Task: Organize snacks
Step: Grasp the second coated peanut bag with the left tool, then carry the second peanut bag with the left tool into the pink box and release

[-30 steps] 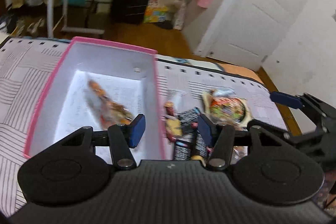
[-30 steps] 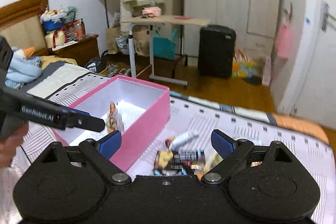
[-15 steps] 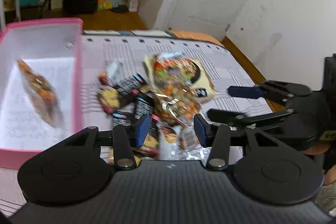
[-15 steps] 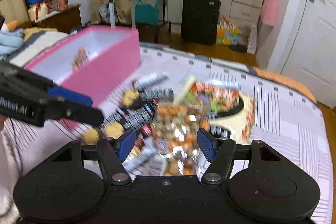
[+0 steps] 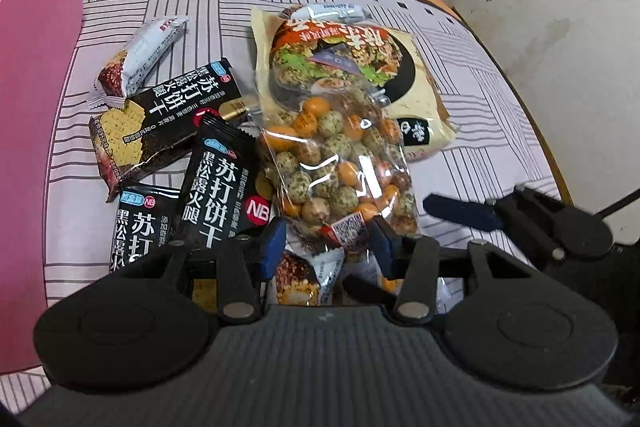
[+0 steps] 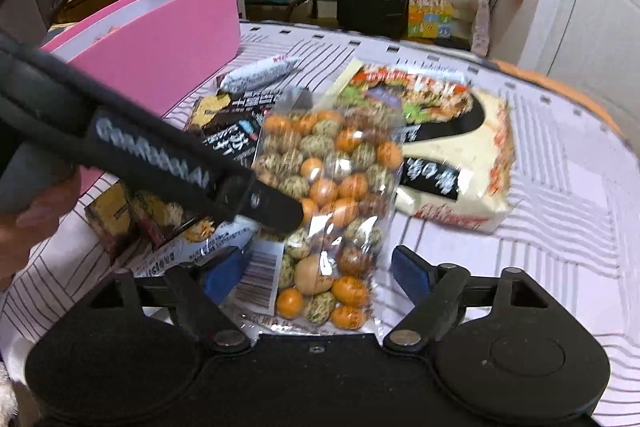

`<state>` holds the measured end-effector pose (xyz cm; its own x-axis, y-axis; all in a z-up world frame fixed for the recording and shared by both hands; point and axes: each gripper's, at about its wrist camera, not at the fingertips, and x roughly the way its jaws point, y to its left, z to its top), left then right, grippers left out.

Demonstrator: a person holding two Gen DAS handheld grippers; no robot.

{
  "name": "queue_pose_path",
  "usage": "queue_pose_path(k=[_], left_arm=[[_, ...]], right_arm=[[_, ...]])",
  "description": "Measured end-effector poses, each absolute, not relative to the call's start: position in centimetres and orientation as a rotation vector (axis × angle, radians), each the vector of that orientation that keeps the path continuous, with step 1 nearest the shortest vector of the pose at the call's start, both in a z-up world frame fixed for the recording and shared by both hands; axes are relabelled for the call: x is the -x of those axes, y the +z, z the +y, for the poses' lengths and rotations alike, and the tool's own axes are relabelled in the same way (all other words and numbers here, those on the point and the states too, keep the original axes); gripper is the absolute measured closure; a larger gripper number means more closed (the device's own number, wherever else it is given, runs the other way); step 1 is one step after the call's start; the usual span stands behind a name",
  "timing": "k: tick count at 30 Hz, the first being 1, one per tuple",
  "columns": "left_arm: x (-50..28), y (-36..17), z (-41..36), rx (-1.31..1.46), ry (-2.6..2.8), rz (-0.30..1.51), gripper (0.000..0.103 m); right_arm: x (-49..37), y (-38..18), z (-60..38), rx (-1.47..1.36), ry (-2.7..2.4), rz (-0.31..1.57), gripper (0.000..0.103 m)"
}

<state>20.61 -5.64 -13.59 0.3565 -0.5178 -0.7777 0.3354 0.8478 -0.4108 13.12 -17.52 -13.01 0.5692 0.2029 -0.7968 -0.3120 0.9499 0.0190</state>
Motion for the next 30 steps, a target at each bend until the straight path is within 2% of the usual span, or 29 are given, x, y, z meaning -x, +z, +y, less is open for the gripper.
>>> queue_pose_path(k=[3,6,8,9,12,20,30], left_arm=[[-20.9,-13.8,-5.1,0.222,-0.553,1.075,0.053],[-21.7,-14.3,-5.1,0.29,-0.551,1.08,0.052],[-21.8,-14.6,-5.2,0.301,-0.557,1.08,0.051],[-21.7,-14.5,-5.3,0.293,-0.567,1.072,0.051],[-21.3,-14.4,-6.0,0.259,-0.588,1.064,0.051],[-21.3,-13.8,-6.4,0.32,-0.607,1.098,0.051],[-18.6,-9.3,-6.1,0.276,-0.635,1.073,0.051]], right_arm=[[-13.5,-13.8,-17.3,0.141,0.32,0.92,0.009],[-14.1,-14.6,-16.9,0.163,0.316,0.914,0.007],[-14.0,-14.8,-16.4,0.187,0.293,0.885,0.012],[-13.9,-14.7,-16.3,0.183,0.282,0.876,0.02],[-13.5,-13.8,-16.9,0.133,0.26,0.862,0.031],[-11.9,-11.7,-17.1,0.139,0.204,0.842,0.033],[-9.3,-8.3,-16.6,0.11,0.21,0.825,0.033]])
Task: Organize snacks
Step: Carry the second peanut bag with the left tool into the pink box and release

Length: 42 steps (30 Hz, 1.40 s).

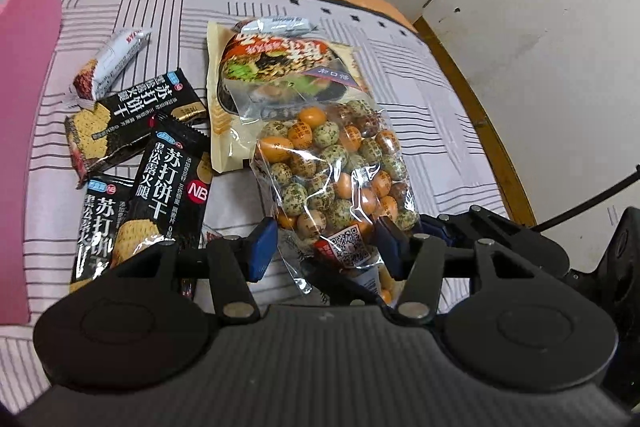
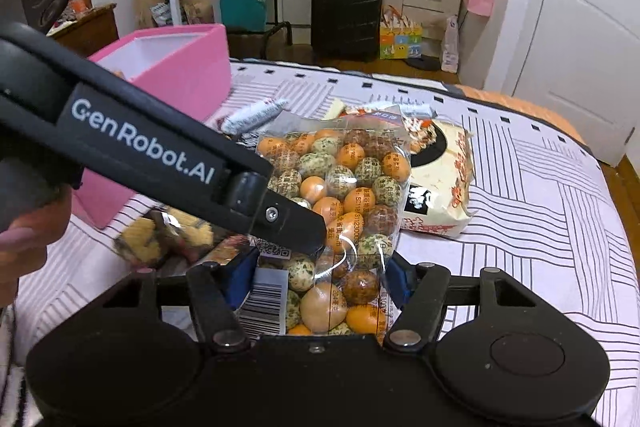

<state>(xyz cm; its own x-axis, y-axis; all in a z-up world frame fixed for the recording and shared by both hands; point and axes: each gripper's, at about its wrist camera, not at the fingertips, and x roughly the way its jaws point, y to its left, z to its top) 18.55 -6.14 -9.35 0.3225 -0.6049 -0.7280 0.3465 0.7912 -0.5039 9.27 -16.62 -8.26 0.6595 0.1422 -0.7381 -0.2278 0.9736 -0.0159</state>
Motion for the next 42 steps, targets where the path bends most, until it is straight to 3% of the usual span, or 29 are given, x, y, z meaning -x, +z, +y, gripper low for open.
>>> queue_pose_path(k=[13,25,33,42], left_arm=[[-14.7,-3.9,-1.9,0.364,-0.593,1.078,0.051],[-12.7,2.9,6.4,0.417,-0.476,0.922,0.051],[-14.7,0.9,14.8,0.508,-0.266,0.862,0.051],[-17.3,-3.8,21.3,0.603,-0.122,0.88,0.05]], right_arm=[[-6.9,-2.0,-13.5,0.118,0.291,0.813,0.033],[-9.8,3.2,-5.9,0.212,0.491,0.72,0.034],[-13.9,-0.3,1.3,0.286,0.692,0.65,0.034],[-19.0,-2.7,6.2,0.31,0.834,0.731,0.034]])
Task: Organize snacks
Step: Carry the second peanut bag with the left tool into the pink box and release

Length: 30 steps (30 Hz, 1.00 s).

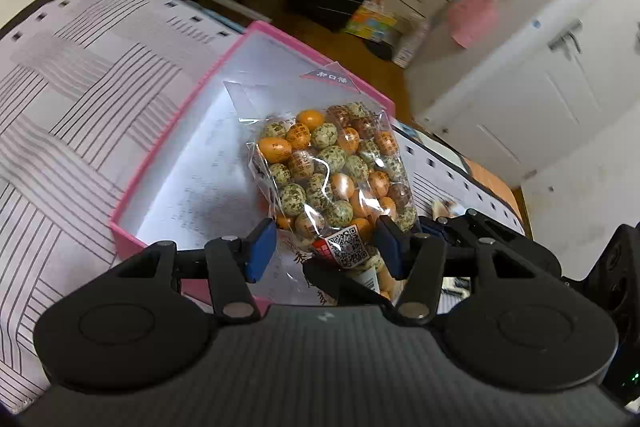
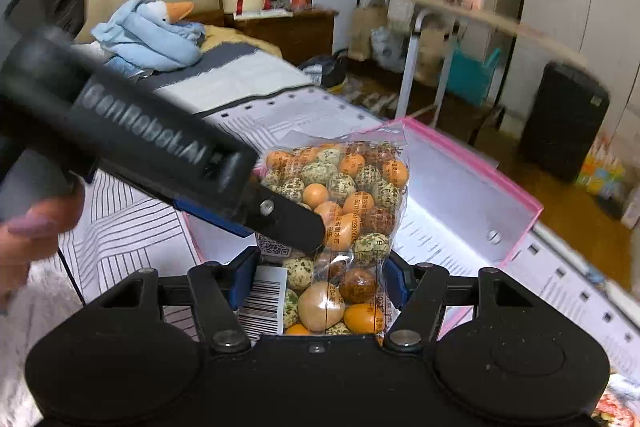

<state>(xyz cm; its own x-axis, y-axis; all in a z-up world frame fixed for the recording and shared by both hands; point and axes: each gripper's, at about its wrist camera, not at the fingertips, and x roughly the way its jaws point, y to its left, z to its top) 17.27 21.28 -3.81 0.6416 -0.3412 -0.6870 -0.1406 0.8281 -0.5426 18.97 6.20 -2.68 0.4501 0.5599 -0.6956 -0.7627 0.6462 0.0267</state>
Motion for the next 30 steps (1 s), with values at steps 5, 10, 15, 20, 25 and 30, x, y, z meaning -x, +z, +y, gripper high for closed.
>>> queue_pose_path(k=[5,10,15,20,25,30], left_arm=[[-17.9,-4.9,21.9,0.574,-0.085,0.882,0.05],[-18.5,-5.7,21.0,0.52,-0.046,0.903,0.05],[-18.6,-6.3,20.7,0.479,0.0,0.899,0.05],[-17.3,-4.9,20.7,0.452,0.024,0.85,0.05],[-15.6,-3.1,20.0,0.444,-0.035,0.803,0.05],[-14.3,-1.8,17.2,0.396,-0.132,0.79,0.051]], right_arm=[[-19.5,-4.0,7.5,0.373,0.887,0.734,0.034],[-20.2,-4.9,7.6,0.349,0.878,0.744,0.025],[-18.8,-5.3,7.6,0.467,0.797,0.68,0.022],[-15.8,-2.6,4.3,0.446,0.735,0.625,0.022],[-13.6,0.2,-1.6,0.338,0.627,0.642,0.022],[-12.1,1.8,-6.7,0.205,0.531,0.686,0.022]])
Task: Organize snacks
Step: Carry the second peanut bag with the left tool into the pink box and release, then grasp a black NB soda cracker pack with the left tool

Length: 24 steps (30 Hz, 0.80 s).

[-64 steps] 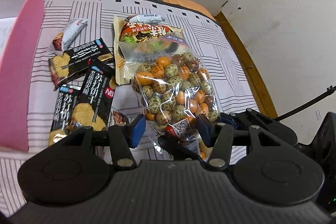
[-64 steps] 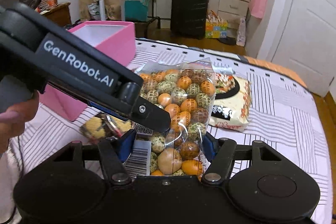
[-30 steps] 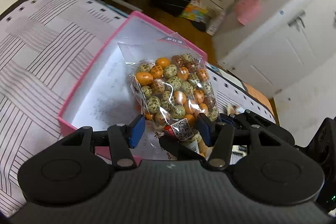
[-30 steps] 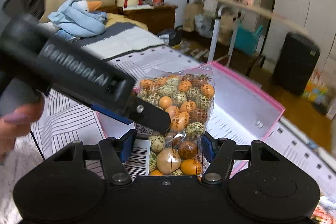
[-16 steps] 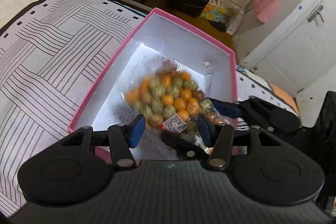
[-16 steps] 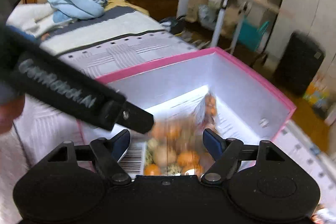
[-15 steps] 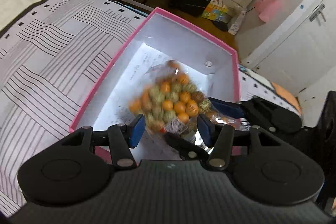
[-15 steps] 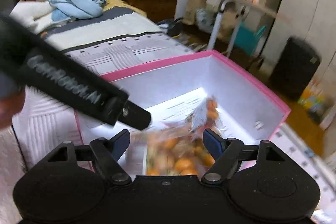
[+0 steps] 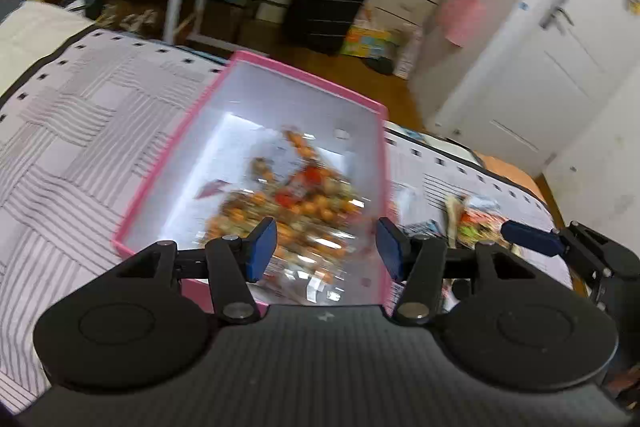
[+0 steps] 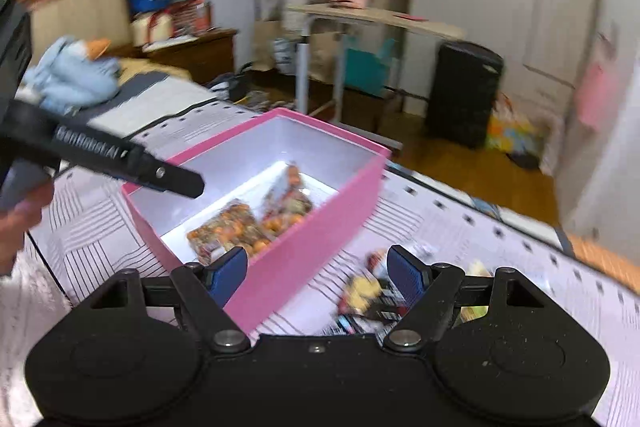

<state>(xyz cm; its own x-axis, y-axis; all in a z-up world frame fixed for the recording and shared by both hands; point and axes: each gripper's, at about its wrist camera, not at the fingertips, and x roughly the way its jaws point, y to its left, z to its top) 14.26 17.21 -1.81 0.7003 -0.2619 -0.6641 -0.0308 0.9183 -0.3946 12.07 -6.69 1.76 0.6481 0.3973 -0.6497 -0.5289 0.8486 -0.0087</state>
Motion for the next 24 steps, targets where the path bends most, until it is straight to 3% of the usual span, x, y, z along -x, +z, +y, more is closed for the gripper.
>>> queue_pose_path(k=[6,15,24], left_arm=[[-12.9,-1.4,12.4,0.308,-0.237,0.773,0.054],[-12.2,-3.2,5.7,0.201,-0.393,0.769,0.058],[-17.5,-8.2,0.1,0.099,-0.463,0.989,0.071]], right_arm=[[-10.3,1.0,-11.1,0.033,0.434,0.729,0.022],[-11.8,-5.5,-12.6,-0.083,0.446,0.842,0.025],[-16.3,-13.3,-10.2,-0.031,0.432,0.956,0.022]])
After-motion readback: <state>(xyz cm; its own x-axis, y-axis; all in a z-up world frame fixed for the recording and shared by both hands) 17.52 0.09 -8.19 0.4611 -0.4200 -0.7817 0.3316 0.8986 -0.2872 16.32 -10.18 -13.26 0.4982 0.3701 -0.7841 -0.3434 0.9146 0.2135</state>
